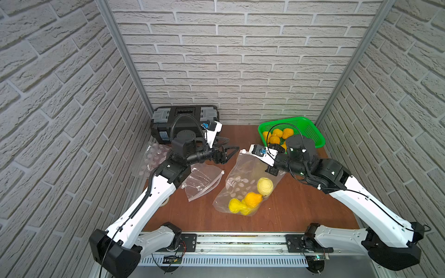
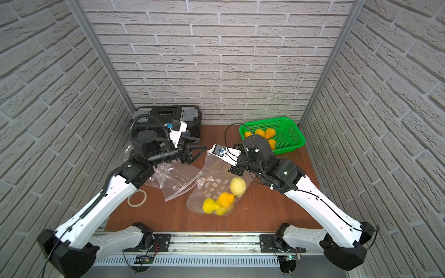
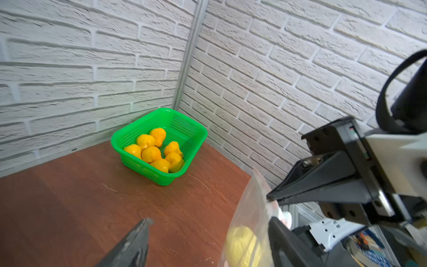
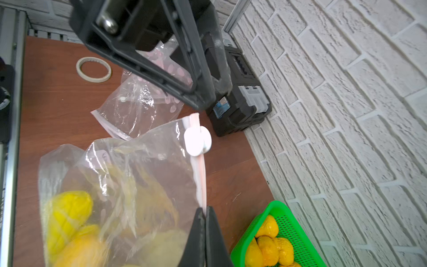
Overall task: Open the zip-top bag and take out the pear
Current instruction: Pick up the zipper food storage bag at the center of the board, then unzip the zipper on the zipper food storage bag.
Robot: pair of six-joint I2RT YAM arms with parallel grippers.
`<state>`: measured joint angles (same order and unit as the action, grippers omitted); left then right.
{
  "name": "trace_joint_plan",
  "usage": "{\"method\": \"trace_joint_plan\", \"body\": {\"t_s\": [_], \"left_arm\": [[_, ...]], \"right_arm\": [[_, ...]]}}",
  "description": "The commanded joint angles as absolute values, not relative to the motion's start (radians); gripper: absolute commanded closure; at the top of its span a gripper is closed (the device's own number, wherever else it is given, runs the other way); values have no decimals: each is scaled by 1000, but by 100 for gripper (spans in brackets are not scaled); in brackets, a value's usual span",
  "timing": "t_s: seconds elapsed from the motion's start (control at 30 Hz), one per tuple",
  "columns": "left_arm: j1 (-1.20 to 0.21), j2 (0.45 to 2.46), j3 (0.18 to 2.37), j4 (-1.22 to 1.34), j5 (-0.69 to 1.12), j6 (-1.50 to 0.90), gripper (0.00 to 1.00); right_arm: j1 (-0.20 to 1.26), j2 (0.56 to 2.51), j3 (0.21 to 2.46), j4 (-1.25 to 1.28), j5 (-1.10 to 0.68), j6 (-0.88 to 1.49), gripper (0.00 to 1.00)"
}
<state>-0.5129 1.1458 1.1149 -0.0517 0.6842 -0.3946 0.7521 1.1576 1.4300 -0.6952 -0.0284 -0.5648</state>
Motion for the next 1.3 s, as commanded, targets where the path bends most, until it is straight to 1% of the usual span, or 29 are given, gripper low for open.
{"method": "trace_joint_plan", "body": {"t_s": [0.0,0.1,0.17,0.2,0.3,0.37,0.43,0.5,0.57,0.67,0.83,0.87,0.9,0.97,1.03,1.2,1.23,1.27], "left_arm": [[-524,1190,1112,46,893,-352,19],[-538,1206,1099,66,941,-352,21],[-543,1211,1095,75,946,-345,29],[-542,1216,1095,78,951,-345,30],[-532,1207,1096,70,940,-335,29],[-505,1171,1088,39,890,-312,26],[-472,1108,1052,44,832,-301,25],[-439,1047,1003,95,844,-310,24],[-423,1025,986,92,882,-300,22],[-437,1070,1006,51,935,-278,22],[-501,1170,1045,71,969,-258,22],[-509,1190,1053,74,973,-252,24],[-512,1204,1062,75,978,-248,30],[-512,1234,1076,83,994,-246,51],[-507,1240,1080,86,997,-242,67],[-505,1215,1069,76,1002,-204,94],[-505,1211,1068,70,1007,-197,99],[-505,1210,1069,66,1014,-192,100]], "right_arm": [[749,1159,1418,-664,-65,-556,97],[748,1164,1419,-659,-46,-554,97],[747,1162,1417,-652,-47,-554,97],[747,1162,1417,-650,-47,-553,97],[748,1172,1421,-652,-25,-548,97],[747,1180,1426,-655,8,-547,97],[747,1183,1424,-658,18,-550,97],[747,1186,1424,-660,20,-549,97],[747,1189,1429,-657,12,-546,97],[747,1192,1438,-650,-14,-542,97],[747,1199,1456,-648,-43,-536,97],[748,1199,1458,-649,-44,-535,97],[747,1199,1457,-647,-49,-535,97],[747,1195,1457,-648,-53,-535,97],[747,1194,1459,-656,-52,-535,97],[748,1205,1472,-681,-70,-518,97],[747,1211,1481,-687,-91,-505,96],[747,1219,1494,-689,-117,-488,89]]}}
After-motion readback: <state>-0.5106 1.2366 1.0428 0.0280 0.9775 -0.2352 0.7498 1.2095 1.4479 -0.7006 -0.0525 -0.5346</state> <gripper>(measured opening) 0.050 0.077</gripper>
